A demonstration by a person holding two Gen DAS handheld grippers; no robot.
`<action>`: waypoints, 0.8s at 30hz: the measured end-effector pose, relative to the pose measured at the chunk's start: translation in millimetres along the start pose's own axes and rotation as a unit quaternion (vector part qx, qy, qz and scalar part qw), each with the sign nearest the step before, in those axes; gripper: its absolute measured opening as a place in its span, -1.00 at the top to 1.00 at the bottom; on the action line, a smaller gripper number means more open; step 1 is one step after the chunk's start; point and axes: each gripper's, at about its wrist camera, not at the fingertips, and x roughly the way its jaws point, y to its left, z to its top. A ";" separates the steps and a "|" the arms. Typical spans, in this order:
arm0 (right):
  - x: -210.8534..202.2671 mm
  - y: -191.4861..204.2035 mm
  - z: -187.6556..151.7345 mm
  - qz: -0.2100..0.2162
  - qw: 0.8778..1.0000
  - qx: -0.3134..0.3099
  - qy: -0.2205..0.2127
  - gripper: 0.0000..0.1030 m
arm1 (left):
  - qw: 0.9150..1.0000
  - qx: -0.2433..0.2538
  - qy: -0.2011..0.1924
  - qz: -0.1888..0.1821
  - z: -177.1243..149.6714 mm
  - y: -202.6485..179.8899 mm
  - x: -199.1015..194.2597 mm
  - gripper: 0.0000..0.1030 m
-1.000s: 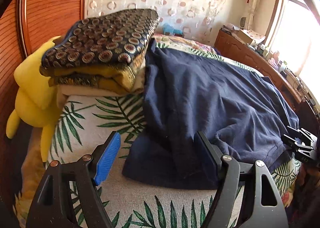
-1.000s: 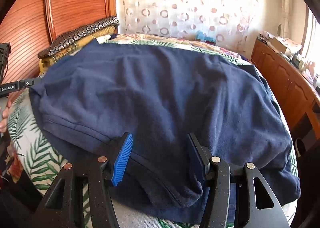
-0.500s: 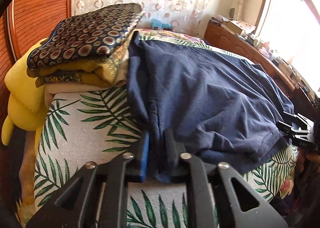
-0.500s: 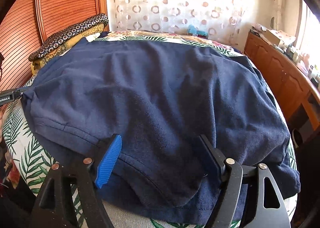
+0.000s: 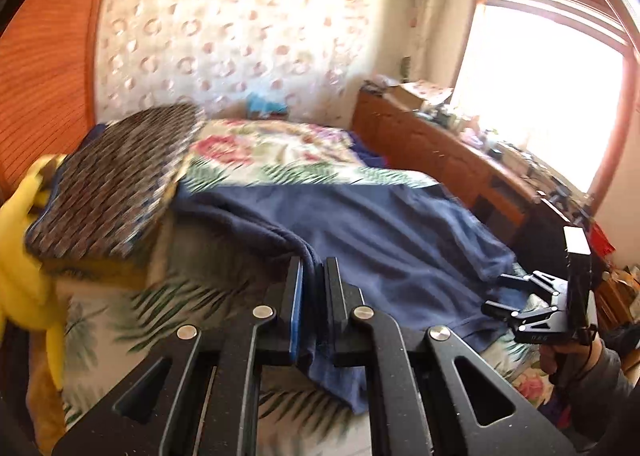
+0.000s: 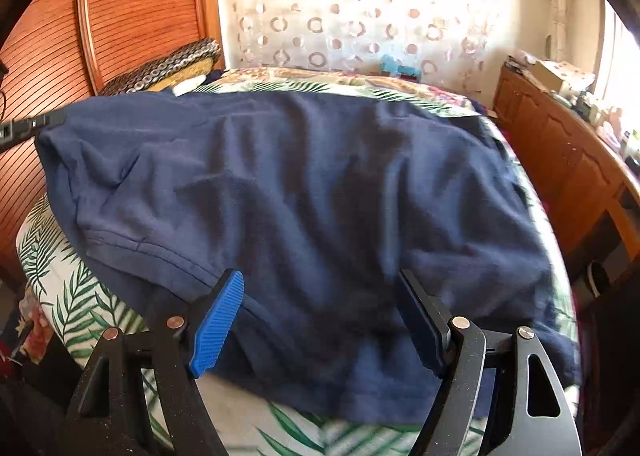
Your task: Fold small clothes
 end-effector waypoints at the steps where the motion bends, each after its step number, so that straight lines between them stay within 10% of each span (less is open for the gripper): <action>1: -5.2 -4.7 -1.5 -0.002 1.000 0.004 -0.004 -0.53 | 1.000 0.008 -0.001 -0.010 6.3 -10.5 3.8 0.80; 24: -97.0 -93.2 -38.8 -0.054 0.995 0.074 -0.051 -0.53 | 0.974 0.152 0.021 -0.168 86.3 -216.9 70.5 0.81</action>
